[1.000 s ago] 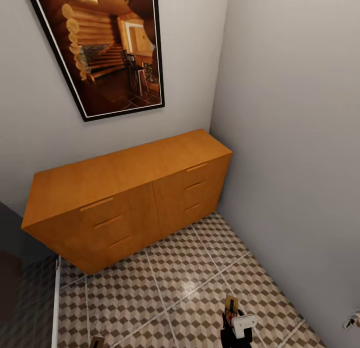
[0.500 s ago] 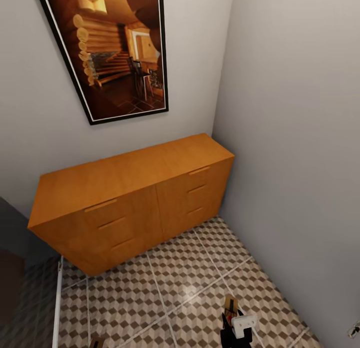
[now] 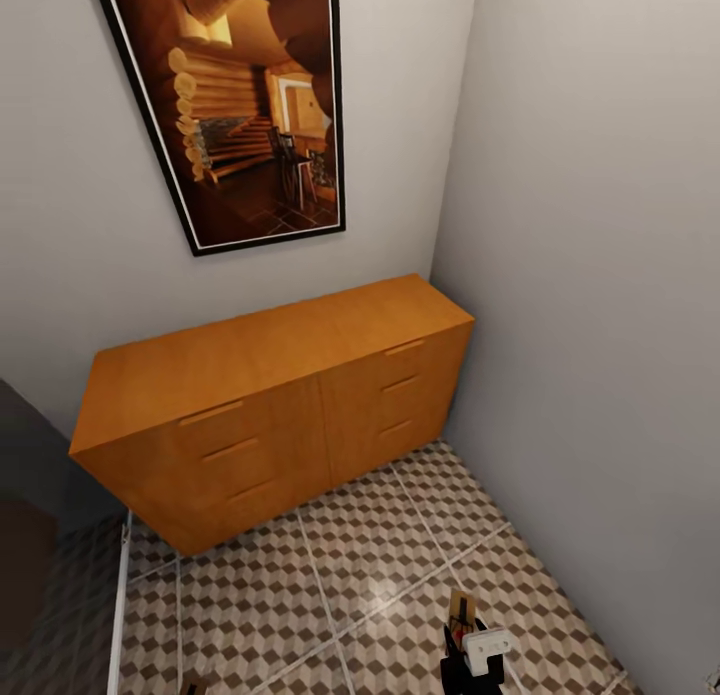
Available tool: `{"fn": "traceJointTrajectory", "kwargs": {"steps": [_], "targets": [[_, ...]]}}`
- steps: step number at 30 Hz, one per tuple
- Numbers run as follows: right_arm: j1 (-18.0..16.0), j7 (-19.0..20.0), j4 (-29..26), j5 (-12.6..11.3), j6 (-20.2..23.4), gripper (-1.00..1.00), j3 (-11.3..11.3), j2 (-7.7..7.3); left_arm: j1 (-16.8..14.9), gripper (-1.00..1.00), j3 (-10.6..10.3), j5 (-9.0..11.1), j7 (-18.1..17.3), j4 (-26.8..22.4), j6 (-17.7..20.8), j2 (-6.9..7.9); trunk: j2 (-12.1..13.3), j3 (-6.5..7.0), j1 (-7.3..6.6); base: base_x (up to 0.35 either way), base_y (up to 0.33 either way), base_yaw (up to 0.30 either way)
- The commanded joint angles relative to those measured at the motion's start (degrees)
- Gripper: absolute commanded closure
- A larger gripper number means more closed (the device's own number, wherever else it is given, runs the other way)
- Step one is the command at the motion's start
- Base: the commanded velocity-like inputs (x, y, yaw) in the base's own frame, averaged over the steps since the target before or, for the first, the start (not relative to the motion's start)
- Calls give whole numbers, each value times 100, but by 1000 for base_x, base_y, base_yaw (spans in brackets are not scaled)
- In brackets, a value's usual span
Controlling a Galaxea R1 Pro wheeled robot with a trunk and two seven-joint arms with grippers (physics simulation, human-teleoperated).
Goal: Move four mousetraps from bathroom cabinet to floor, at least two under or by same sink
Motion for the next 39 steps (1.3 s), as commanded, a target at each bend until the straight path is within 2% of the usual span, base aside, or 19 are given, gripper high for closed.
{"fn": "traceJointTrajectory", "kwargs": {"steps": [1,39], "targets": [[-4,-39,4,-18,-13,100,52,2,-2,100,-49,26,27,-1,-9,0,-9,0,3,0,0,68],[-4,-39,4,-18,-12,100,48,15,-2,100,-49,26,26,0,-3,0,-9,346,3,0,0,68]]}}
